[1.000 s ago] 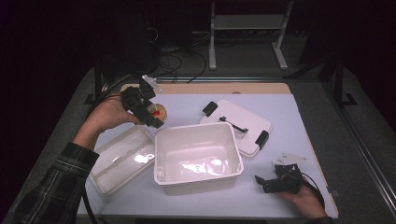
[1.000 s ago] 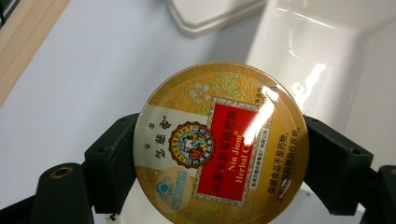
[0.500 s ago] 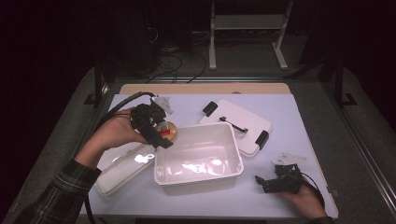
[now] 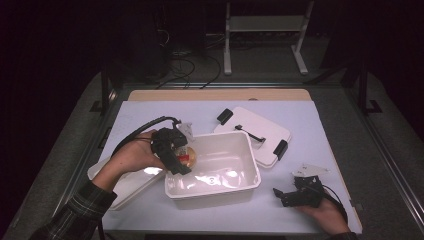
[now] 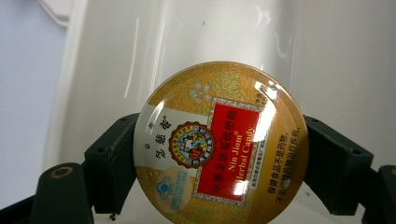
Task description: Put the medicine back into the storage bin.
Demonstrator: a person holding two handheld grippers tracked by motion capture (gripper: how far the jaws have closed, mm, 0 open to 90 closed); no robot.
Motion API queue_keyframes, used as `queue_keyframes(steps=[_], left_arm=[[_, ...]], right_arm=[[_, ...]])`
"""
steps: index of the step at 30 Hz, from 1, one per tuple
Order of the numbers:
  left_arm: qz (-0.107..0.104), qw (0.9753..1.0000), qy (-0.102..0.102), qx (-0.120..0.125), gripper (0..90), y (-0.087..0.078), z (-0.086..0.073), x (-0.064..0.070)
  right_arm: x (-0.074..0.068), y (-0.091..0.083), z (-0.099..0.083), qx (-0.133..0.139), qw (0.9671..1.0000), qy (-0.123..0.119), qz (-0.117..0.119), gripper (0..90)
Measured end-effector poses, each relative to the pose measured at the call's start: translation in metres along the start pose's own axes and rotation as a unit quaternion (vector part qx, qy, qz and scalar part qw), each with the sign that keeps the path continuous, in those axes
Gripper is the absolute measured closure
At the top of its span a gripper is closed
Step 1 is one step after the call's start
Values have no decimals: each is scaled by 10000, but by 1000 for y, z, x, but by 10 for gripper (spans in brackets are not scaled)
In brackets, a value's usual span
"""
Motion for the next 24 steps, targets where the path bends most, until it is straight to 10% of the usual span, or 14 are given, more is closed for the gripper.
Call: queue_keyframes(steps=[24], left_arm=[[-47,9998,49,-171,171,15,-6,4]], right_arm=[[0,0,0,2,10000,4,0,56]])
Point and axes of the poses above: each handheld gripper's, and its own axes: y roughly forward along the jaws, z roughly out of its top, x roughly to its right, the point moved 3 cm from there along y, roughly forward along the jaws, and after that the axes turned 12 degrees about -y, right-handed, at the moved point
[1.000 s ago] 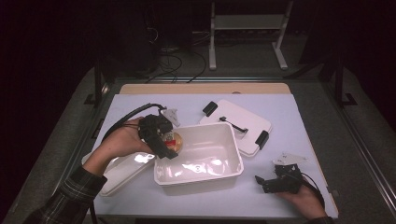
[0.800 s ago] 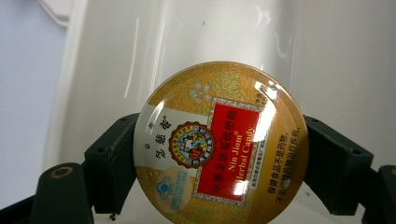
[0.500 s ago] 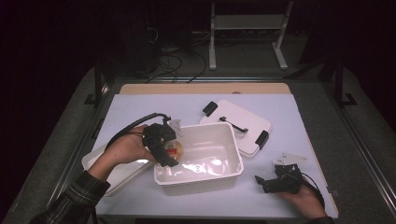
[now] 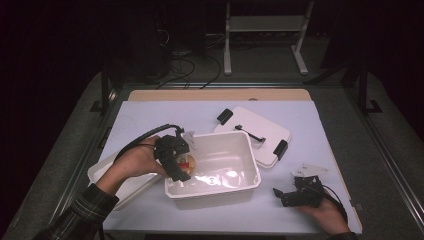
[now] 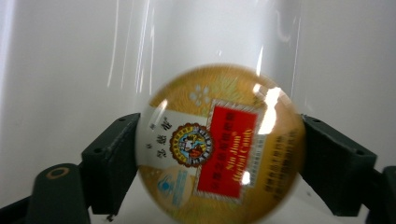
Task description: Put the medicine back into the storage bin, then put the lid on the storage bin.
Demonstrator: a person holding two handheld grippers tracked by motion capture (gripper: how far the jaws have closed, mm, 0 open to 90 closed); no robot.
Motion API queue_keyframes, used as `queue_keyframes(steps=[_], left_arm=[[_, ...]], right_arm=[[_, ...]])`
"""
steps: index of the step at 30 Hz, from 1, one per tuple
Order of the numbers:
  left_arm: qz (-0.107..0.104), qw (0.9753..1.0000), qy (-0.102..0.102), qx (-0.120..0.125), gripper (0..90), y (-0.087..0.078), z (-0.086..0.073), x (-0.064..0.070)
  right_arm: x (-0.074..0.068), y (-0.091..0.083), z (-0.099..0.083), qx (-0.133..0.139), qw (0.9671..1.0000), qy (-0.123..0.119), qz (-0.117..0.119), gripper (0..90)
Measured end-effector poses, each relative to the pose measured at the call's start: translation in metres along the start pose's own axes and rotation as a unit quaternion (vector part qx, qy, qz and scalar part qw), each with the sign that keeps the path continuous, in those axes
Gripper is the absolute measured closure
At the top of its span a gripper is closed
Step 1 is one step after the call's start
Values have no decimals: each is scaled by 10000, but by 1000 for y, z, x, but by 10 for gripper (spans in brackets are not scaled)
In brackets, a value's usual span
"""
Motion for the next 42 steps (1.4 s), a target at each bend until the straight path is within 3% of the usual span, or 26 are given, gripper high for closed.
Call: queue_keyframes(steps=[6,11,20,25,29,32,37,41,42], left_arm=[[37,10000,17,10,162,-3,1,0],[13,9997,-78,214,163,-17,-1,1],[158,9983,-288,483,166,-47,-17,-4],[238,9974,-442,512,166,-54,-30,-12],[318,9954,-716,553,167,-60,-48,-21],[371,9947,-788,546,167,-62,-55,-25],[542,9910,-1091,553,177,-62,-73,-36],[695,9858,-1426,561,199,-55,-94,-47],[695,9858,-1426,561,201,-55,-94,-47]], right_arm=[[0,0,0,-3,10000,12,2,57],[0,0,0,-3,10000,-4,-3,57],[0,0,0,-1,10000,-10,-6,57],[0,0,0,-1,10000,-7,-7,57],[0,0,0,0,10000,-8,-8,57],[0,0,0,-2,10000,-7,-8,57],[0,0,0,-1,10000,-11,-9,57],[0,0,0,-2,10000,-11,-8,57],[0,0,0,-2,10000,-11,-8,57]])
Point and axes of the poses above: each handheld gripper's, and its own axes: y roughly forward along the jaws, z roughly out of its top, x roughly to its right, the point moved 3 cm from there along y, roughly forward along the jaws, and after that the axes turned 12 degrees about -y, right-handed, at the moved point
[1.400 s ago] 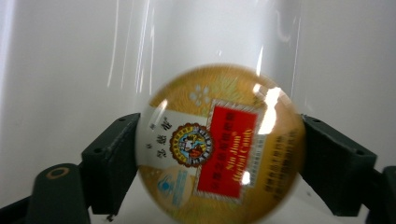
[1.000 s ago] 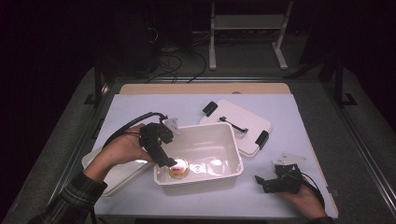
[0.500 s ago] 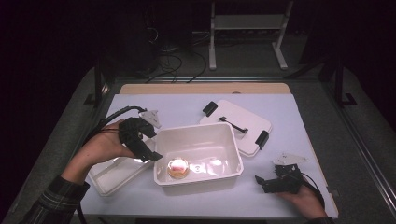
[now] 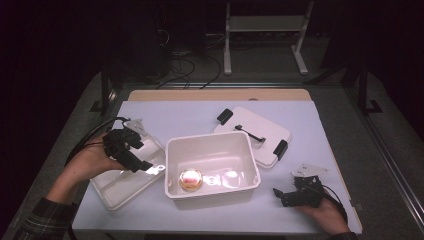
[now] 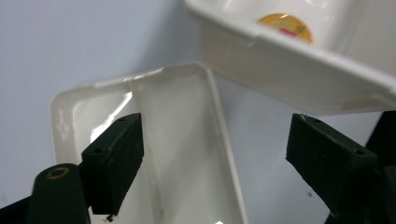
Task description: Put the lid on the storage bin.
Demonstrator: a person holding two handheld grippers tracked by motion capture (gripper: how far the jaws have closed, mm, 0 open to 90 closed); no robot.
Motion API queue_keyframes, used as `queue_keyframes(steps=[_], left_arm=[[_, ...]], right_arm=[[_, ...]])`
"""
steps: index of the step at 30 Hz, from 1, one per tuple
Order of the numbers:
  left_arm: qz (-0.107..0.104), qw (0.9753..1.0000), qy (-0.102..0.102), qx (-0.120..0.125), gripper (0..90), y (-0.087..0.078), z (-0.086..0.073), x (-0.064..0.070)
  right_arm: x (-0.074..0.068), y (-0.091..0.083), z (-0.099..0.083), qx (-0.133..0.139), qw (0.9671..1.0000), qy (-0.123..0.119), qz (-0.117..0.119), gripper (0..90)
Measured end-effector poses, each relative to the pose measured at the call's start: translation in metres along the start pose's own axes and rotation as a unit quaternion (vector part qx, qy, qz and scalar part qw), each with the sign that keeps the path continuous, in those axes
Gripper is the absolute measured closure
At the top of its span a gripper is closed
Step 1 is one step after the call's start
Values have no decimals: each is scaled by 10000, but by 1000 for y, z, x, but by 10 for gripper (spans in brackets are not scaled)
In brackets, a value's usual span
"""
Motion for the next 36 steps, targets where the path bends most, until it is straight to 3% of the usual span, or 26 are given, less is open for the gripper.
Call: queue_keyframes(steps=[2,7,11,18,26,32,36], left_arm=[[98,9997,-201,20,222,5,-10,-9],[281,9986,-458,-8,259,14,-22,-22],[434,9965,-718,-19,352,30,-34,-37],[520,9938,-982,-15,497,49,-46,-53],[558,9930,-1045,34,573,67,-53,-61],[552,9940,-944,-79,671,80,-57,-59],[491,9936,-1015,-88,757,85,-59,-60]], right_arm=[[0,0,0,0,10000,-3,-2,57],[0,0,0,-3,10000,-5,-5,57],[0,0,0,-3,10000,-4,-4,57],[0,0,0,-2,10000,-7,-3,57],[0,0,0,-1,10000,-1,-1,57],[0,0,0,-1,10000,-2,-1,57],[0,0,0,-1,10000,-2,-2,57]])
Point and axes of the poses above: each handheld gripper's, and its own axes: y roughly forward along the jaws, z roughly out of its top, x roughly to its right, the point moved 3 cm from there along y, roughly forward along the jaws, and after that the axes turned 12 degrees about -y, right-handed, at the moved point
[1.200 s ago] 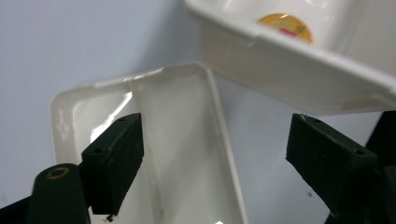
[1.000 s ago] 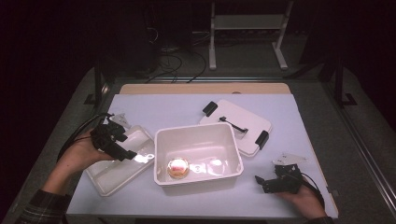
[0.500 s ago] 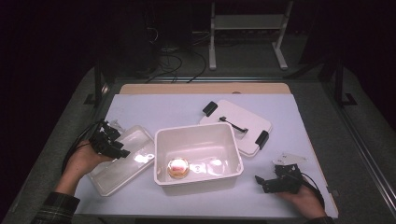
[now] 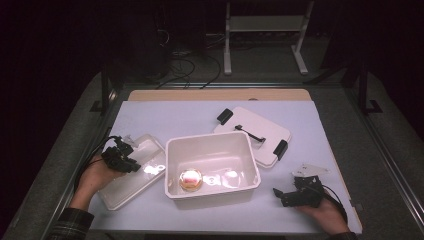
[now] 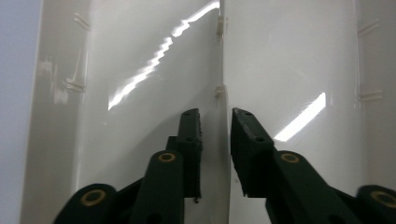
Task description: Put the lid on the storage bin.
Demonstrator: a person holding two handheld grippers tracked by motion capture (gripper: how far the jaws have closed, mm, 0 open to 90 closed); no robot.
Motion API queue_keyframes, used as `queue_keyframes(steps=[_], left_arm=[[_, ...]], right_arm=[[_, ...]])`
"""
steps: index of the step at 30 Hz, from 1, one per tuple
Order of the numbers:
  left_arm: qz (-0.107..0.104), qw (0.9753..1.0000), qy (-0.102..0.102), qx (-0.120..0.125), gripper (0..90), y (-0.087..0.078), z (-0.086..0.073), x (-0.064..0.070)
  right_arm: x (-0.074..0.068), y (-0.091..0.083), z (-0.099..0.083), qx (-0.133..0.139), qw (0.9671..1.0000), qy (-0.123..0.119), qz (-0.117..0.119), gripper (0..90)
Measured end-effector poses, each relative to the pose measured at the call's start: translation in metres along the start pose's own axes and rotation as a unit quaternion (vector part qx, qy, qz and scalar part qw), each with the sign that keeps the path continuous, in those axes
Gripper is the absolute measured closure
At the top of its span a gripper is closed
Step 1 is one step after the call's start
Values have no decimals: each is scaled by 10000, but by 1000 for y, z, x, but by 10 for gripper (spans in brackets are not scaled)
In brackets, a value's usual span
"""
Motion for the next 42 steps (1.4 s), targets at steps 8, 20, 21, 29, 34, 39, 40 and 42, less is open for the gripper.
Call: queue_keyframes(steps=[8,20,21,29,34,39,40,42], left_arm=[[-42,9999,-15,112,882,1,-3,1],[-71,9998,30,186,885,-22,1,-3],[-65,9998,24,200,885,-25,2,-3],[-49,9996,34,284,885,-54,8,-7],[-14,9995,48,315,885,-71,11,-10],[-38,9991,36,413,885,-90,15,-12],[-85,9989,60,447,885,-96,17,-12],[-133,9987,88,477,885,-102,19,-10]], right_arm=[[0,0,0,1,10000,1,2,57],[0,0,0,1,10000,0,1,57],[0,0,0,1,10000,0,1,57],[0,0,0,1,10000,0,0,57],[0,0,0,1,10000,0,0,57],[0,0,0,0,10000,0,-1,57],[0,0,0,0,10000,-1,-2,57],[0,0,0,-1,10000,-1,-2,57]])
Point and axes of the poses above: each handheld gripper's, and its own axes: y roughly forward along the jaws, z roughly out of its top, x roughly to its right, the point moved 3 cm from there along y, roughly forward along the jaws, and after that the axes turned 12 degrees about -y, right-handed, at the moved point
